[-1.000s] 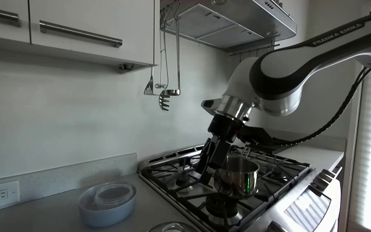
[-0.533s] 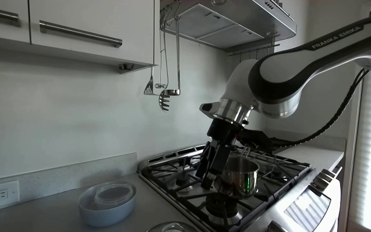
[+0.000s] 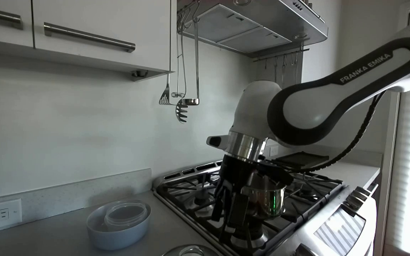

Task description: Put the lid on the pot

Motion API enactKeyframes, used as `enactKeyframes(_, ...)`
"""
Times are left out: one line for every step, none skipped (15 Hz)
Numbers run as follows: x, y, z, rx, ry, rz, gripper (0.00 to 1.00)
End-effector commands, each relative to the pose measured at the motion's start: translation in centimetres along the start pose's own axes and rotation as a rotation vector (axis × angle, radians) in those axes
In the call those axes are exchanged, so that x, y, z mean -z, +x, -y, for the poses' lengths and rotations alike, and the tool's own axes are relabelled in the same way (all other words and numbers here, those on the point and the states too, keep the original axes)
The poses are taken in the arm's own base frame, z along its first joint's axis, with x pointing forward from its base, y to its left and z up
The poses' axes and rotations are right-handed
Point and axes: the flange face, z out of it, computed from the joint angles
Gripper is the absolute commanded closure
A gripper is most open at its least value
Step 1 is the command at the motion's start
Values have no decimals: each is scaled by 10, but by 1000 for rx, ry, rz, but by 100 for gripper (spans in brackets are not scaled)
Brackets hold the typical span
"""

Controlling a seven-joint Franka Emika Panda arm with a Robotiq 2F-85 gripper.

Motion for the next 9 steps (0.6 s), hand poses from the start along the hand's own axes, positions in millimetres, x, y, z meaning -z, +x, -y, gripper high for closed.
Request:
enactKeyframes(-24,16,-3,9,-47,20,0)
enactKeyframes(-31,20,-3,13,-59,18,0)
enactKeyframes(-37,23,-4,16,-74,18,0)
enactKeyframes(-42,27,-4,20,-89,17,0)
enactKeyframes(-47,29,-6,22,-106,14,0)
enactKeyframes(-53,33,-7,23,-117,6,0)
enactKeyframes(-57,35,-9,21,-131,6,0)
enactKeyframes(-62,37,-11,13,-138,-9,0)
enactKeyframes(-65,38,-13,13,-150,-6,0)
